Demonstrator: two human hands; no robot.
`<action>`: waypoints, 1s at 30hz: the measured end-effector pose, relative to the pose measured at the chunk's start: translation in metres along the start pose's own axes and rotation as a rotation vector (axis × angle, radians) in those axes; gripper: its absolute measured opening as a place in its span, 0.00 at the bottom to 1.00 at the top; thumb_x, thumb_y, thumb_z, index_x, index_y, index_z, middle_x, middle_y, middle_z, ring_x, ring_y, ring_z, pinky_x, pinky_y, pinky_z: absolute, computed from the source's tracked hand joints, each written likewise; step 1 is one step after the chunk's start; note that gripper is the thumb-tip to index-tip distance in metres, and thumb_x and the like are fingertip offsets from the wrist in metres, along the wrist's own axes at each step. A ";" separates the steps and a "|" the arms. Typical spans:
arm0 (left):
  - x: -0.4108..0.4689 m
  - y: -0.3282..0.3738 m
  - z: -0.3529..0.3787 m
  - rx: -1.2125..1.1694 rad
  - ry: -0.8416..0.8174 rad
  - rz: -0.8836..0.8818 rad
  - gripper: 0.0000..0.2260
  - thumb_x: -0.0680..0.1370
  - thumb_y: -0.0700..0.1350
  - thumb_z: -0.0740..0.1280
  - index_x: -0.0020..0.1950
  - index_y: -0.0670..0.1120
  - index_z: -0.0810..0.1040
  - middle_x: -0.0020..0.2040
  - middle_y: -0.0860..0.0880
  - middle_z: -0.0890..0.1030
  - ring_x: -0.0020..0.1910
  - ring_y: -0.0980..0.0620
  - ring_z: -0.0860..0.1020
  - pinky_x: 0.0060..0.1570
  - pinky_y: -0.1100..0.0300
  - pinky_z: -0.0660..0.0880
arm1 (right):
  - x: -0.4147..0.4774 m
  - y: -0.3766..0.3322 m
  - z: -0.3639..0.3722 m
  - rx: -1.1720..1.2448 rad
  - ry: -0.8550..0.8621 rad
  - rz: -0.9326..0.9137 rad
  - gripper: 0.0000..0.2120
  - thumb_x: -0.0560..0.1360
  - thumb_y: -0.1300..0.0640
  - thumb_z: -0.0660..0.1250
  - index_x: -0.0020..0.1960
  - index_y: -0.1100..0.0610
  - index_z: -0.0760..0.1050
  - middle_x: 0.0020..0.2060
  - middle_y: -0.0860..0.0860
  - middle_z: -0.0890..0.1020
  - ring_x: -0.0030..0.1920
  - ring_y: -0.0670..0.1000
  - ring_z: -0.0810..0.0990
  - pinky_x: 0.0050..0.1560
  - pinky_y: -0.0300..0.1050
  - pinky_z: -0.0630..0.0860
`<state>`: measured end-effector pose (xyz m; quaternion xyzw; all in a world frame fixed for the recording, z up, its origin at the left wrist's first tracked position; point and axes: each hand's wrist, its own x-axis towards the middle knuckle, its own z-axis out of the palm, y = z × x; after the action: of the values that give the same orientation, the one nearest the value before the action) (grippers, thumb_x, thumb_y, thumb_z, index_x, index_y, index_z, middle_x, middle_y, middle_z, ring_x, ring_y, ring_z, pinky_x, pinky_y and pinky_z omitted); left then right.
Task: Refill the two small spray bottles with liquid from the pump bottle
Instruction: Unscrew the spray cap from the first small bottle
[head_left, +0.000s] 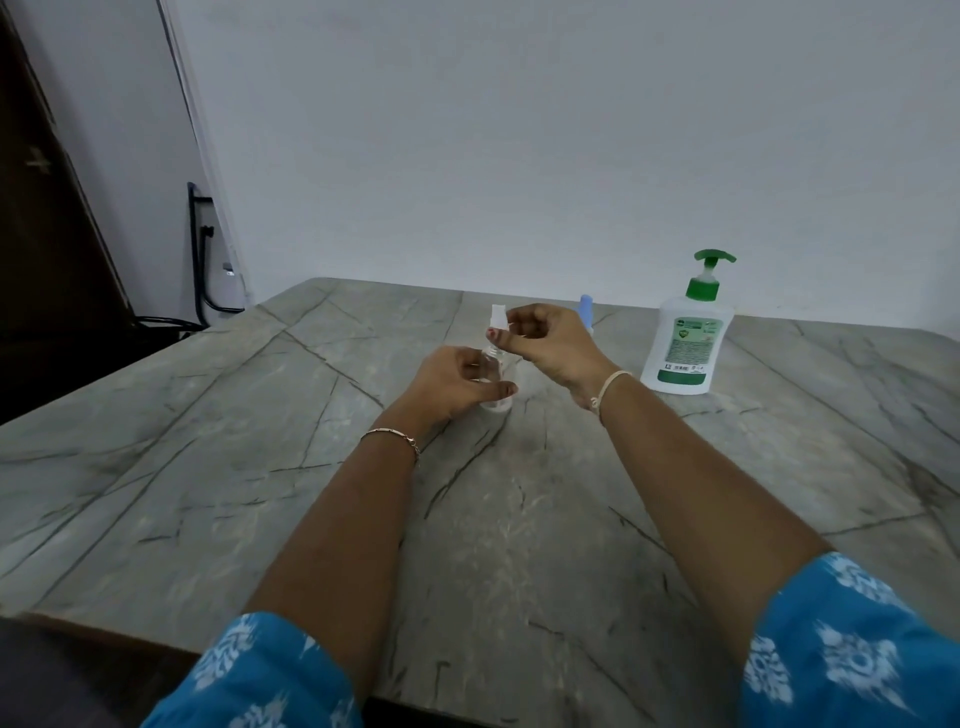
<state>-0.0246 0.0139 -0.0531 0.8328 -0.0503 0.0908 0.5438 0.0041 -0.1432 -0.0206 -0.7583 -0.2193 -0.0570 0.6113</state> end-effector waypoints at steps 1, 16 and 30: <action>-0.001 0.000 0.000 -0.004 0.002 0.001 0.19 0.67 0.42 0.79 0.55 0.38 0.81 0.51 0.44 0.84 0.50 0.51 0.83 0.56 0.60 0.78 | 0.002 -0.001 0.005 -0.041 -0.003 -0.012 0.19 0.71 0.55 0.77 0.58 0.63 0.79 0.47 0.54 0.83 0.47 0.49 0.82 0.49 0.37 0.79; 0.004 -0.007 0.004 -0.022 0.030 -0.010 0.19 0.66 0.42 0.80 0.54 0.40 0.81 0.50 0.45 0.85 0.51 0.51 0.83 0.60 0.58 0.76 | -0.002 -0.026 -0.042 0.322 0.295 -0.079 0.10 0.74 0.63 0.73 0.55 0.61 0.79 0.44 0.52 0.84 0.43 0.44 0.82 0.48 0.38 0.79; 0.002 -0.007 0.004 -0.063 0.024 -0.040 0.22 0.66 0.39 0.79 0.58 0.38 0.79 0.51 0.45 0.84 0.51 0.52 0.82 0.60 0.58 0.76 | -0.035 0.041 -0.049 -0.416 0.268 0.083 0.10 0.68 0.59 0.79 0.42 0.57 0.78 0.38 0.50 0.81 0.38 0.48 0.77 0.39 0.39 0.71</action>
<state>-0.0210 0.0132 -0.0605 0.8151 -0.0300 0.0885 0.5718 -0.0019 -0.2056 -0.0585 -0.8618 -0.0888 -0.1757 0.4674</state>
